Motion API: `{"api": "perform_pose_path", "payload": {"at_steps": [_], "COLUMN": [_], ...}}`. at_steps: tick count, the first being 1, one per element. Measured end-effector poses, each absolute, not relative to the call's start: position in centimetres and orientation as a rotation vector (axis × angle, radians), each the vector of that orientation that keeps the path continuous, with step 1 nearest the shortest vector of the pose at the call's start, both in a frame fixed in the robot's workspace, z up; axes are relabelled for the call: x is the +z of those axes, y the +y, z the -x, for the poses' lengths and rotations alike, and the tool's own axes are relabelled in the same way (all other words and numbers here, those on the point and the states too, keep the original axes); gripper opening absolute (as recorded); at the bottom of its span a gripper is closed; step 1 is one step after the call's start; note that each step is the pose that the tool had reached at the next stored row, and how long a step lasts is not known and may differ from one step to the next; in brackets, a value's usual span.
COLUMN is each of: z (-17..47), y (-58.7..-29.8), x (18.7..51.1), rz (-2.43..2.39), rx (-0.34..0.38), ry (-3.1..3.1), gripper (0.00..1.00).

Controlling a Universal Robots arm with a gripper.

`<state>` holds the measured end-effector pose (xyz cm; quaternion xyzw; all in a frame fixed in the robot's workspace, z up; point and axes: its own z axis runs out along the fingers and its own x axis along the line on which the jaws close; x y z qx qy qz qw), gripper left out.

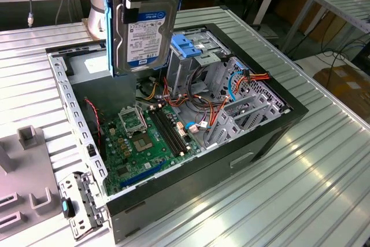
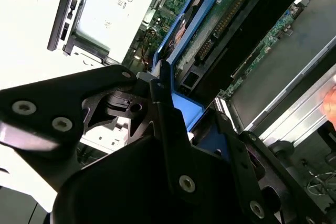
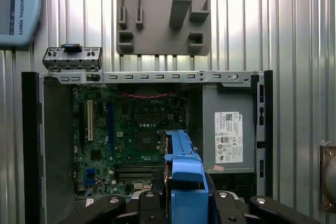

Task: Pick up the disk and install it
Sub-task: 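Insert the disk into the insertion slot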

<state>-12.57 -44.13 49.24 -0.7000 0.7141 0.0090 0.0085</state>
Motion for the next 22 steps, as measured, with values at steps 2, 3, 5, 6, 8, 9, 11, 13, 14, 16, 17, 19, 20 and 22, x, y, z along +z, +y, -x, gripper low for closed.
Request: {"api": "perform_pose_path", "payload": {"at_steps": [2, 3, 5, 6, 8, 9, 11, 13, 14, 16, 17, 19, 20, 22], "z": [12.6, 12.6, 12.5, 12.5, 12.5, 12.5, 12.5, 12.4, 12.4, 12.4, 12.4, 12.3, 12.3, 12.3], "y": [-44.3, -44.3, -44.5, -44.6, -44.7, -44.8, -45.0, -45.2, -45.3, -45.5, -45.5, -45.7, -45.8, -46.0], "x": [49.2, 49.2, 49.2, 49.2, 49.2, 49.2, 49.2, 49.2, 49.2, 49.2, 49.2, 49.2, 49.2, 49.2], "rz": [2.187, 2.187, 2.187, 2.187, 2.187, 2.187, 2.187, 2.187, 2.187, 2.187, 2.187, 2.187, 2.187, 2.187], "rx": [0.028, 0.028, 0.028, 0.028, 0.028, 0.028, 0.028, 0.028, 0.028, 0.028, 0.028, 0.028, 0.028, 0.028], "ry": [2.231, 2.231, 2.231, 2.231, 2.231, 2.231, 2.231, 2.231, 2.231, 2.231, 2.231, 2.231, 2.231, 2.231], "gripper": [0.37, 0.37, 0.37, 0.37, 0.37, 0.37, 0.37, 0.37, 0.37, 0.37, 0.37, 0.37, 0.37, 0.37]}}
